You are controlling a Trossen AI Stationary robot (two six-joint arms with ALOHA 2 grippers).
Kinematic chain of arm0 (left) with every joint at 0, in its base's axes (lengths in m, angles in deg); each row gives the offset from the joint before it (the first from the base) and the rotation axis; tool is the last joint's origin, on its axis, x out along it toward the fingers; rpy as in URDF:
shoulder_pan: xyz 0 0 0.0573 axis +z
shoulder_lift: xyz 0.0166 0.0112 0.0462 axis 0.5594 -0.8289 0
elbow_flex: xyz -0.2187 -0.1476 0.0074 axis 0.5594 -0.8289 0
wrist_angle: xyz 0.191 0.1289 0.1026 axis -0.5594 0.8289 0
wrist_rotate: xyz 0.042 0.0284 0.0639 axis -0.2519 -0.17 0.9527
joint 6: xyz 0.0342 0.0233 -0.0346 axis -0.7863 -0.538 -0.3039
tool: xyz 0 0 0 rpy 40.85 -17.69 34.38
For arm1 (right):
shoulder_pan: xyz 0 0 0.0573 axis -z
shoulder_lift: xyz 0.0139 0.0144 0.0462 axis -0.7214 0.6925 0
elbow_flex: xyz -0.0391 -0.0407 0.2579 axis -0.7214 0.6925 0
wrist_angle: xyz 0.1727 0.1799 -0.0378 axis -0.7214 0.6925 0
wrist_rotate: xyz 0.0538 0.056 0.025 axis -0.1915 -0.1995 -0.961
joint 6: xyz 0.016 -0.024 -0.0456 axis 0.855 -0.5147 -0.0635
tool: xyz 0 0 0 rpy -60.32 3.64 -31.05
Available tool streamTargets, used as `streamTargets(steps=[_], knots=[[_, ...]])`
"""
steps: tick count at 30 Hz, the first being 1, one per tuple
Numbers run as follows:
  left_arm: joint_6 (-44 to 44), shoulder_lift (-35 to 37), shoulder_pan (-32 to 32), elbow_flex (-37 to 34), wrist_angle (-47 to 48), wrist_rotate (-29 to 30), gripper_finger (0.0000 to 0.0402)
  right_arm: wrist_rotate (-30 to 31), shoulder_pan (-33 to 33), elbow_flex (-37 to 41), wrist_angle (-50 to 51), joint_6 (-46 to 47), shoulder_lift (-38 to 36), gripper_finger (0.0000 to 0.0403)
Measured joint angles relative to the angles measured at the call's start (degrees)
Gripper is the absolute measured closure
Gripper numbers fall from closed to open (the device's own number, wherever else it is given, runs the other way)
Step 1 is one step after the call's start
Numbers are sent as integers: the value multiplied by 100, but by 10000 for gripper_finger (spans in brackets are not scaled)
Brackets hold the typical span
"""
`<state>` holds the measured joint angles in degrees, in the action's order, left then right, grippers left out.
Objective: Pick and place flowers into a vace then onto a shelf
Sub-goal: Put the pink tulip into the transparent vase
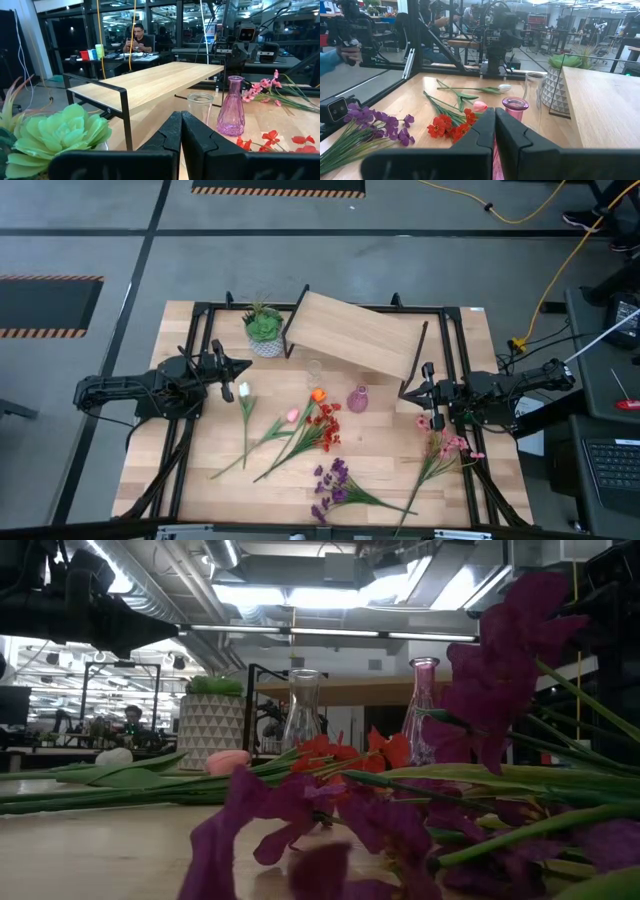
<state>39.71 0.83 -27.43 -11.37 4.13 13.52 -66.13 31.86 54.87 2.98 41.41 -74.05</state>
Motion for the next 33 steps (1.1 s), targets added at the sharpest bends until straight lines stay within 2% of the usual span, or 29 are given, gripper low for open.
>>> streamTargets(steps=[6,12,19,25,33], knots=[[197,0,1,1,17,0,396,0,0,-9,-155,270,3,387],[199,0,1,2,13,-2,396,45,-1,-424,0,162,222,399],[112,-103,0,162,17,-2,400,773,0,-1117,592,446,1018,401],[-211,-727,-2,680,119,-481,399,1098,4,-1825,570,452,1926,401],[184,-1902,-3,1283,676,-514,399,1241,90,-2433,399,429,3098,397]])
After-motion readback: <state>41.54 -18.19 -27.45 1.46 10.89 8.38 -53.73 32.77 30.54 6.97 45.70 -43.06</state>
